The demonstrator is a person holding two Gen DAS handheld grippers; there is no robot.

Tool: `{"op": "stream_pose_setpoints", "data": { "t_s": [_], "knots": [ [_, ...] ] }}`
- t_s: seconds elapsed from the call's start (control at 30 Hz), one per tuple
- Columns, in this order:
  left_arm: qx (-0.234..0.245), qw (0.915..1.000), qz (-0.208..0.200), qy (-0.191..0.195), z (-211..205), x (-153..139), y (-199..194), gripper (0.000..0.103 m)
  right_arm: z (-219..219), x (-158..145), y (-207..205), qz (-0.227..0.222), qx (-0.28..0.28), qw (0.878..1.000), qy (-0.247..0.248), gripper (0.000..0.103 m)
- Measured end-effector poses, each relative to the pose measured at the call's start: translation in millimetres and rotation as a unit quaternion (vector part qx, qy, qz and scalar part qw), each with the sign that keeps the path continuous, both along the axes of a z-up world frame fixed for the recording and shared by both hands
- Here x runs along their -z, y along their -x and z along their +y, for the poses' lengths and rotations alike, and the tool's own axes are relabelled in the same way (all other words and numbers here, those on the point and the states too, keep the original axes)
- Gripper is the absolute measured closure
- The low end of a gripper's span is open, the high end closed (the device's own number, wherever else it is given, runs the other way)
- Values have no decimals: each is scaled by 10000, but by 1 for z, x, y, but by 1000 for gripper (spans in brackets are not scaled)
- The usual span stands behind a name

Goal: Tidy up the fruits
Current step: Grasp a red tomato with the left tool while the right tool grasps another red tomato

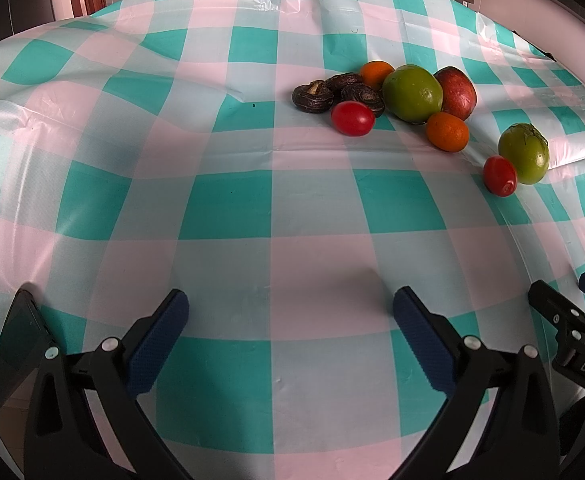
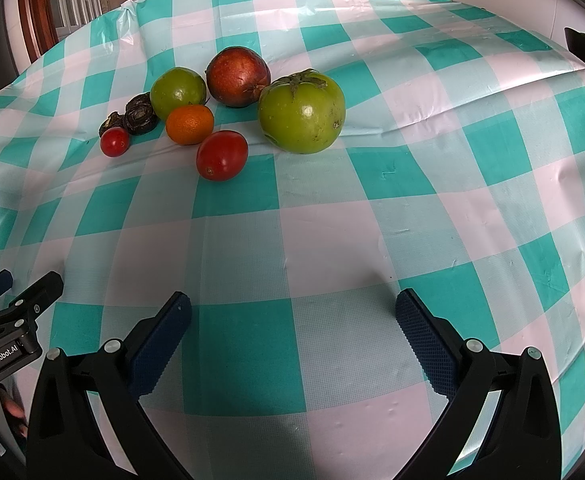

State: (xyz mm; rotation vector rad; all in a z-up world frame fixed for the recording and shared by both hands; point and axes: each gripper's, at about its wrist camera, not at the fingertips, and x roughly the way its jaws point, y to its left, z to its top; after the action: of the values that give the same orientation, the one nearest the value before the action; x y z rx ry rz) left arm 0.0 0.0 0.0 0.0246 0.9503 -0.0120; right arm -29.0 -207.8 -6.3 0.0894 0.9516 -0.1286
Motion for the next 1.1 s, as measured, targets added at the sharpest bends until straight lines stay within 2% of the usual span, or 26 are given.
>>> {"op": "stream_pose_setpoints", "data": {
  "t_s": [0.2,0.33,0.53,0.6,0.67,0.73,0.87,0.97,1.03,1.1],
  "knots": [
    [0,10000,1,0,0,0,0,1,0,0,-1,-1,49,10000,5,4],
    [-3,10000,24,-9,0,0,-1,1,5,-3,-7,44,-105,9999,1,4],
    [391,9991,163,4,2,0,-14,1,17,-3,-41,75,-500,9987,-38,5],
    [393,9991,174,32,5,0,-21,1,22,-3,-53,61,-583,9982,-89,6],
    [322,9993,160,121,10,-2,-26,1,23,-4,-65,17,-655,9978,-135,11],
    [324,9988,106,345,15,-4,-33,1,24,-5,-75,-40,-720,9973,-126,20],
    [375,9977,36,566,17,-6,-48,1,24,-6,-93,-130,-793,9967,-84,26],
    [404,9981,-43,467,9,-8,-66,4,24,-7,-101,-185,-864,9960,-138,38],
    [444,9983,-158,333,-2,-10,-81,10,23,-8,-104,-215,-883,9957,-168,47],
    [488,9983,-203,227,-13,-10,-95,15,21,-9,-103,-264,-892,9954,-226,60]
  ]
}}
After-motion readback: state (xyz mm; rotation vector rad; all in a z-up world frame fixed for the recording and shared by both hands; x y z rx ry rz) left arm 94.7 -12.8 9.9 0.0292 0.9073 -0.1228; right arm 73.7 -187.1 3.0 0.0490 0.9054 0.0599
